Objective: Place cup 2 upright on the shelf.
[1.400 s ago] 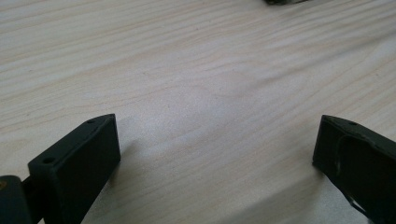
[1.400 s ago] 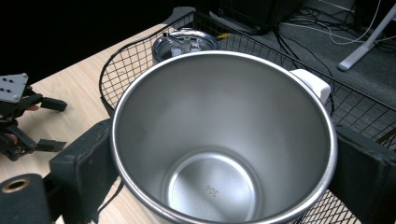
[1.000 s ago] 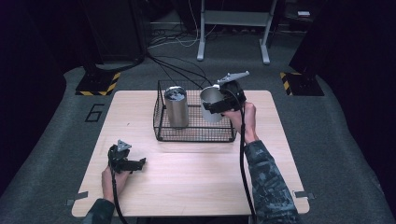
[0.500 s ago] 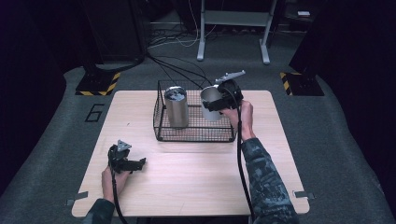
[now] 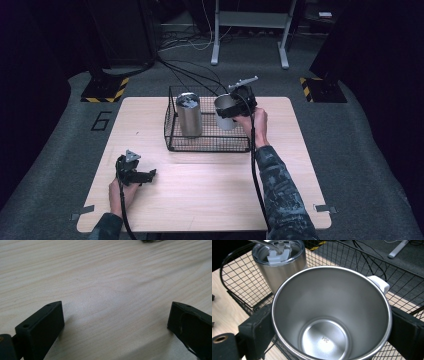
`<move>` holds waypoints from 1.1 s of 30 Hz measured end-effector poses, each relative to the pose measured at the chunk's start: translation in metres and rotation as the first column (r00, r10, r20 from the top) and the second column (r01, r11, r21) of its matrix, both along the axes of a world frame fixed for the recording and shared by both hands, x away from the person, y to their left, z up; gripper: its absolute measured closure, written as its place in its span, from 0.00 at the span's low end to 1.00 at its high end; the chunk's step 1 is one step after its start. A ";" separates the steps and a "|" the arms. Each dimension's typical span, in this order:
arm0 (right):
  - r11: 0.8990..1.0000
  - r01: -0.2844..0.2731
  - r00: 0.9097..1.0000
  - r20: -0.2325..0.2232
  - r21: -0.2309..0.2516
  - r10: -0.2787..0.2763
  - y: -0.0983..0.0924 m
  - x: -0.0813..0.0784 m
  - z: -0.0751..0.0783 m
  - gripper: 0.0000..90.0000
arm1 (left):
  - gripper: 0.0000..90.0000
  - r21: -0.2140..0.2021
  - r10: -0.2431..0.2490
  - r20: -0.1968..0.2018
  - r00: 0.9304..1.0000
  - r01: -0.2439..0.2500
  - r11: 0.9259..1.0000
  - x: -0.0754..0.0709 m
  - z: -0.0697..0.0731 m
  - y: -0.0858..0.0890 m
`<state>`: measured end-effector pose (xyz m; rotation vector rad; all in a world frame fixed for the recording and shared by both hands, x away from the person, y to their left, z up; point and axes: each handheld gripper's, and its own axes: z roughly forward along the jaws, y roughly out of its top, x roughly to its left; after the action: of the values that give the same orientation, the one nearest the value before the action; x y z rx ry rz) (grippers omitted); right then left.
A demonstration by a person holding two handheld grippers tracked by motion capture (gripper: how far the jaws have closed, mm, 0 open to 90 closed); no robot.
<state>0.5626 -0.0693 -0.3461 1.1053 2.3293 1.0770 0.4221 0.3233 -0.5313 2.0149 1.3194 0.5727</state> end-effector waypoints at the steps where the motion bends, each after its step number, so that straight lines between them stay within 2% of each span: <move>1: 1.000 0.001 1.000 -0.001 -0.004 -0.001 0.000 0.001 -0.001 0.07 | 0.01 0.000 0.000 -0.001 1.000 0.000 1.000 0.000 0.000 0.000; 7: 1.000 0.011 1.000 -0.020 -0.002 -0.011 0.006 0.007 -0.010 0.07 | 0.01 0.000 0.000 -0.001 1.000 0.000 1.000 0.000 0.000 0.000; 8: 1.000 0.017 0.999 -0.035 -0.004 -0.017 0.007 0.008 -0.010 0.07 | 0.01 0.000 -0.001 0.000 1.000 0.001 1.000 0.000 0.000 0.000; 27: 0.999 0.029 0.996 -0.084 -0.035 -0.032 0.021 0.022 -0.037 0.07 | 0.01 0.002 -0.001 0.003 1.000 0.001 1.000 0.000 0.000 0.000; 33: 0.999 0.036 0.994 -0.102 -0.027 -0.038 0.022 0.026 -0.045 0.07 | 0.01 0.002 -0.001 0.004 1.000 0.001 1.000 0.000 0.000 0.000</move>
<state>0.5891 -0.0475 -0.3909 1.2164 2.3840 0.9966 0.4223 0.3234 -0.5313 2.0149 1.3161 0.5777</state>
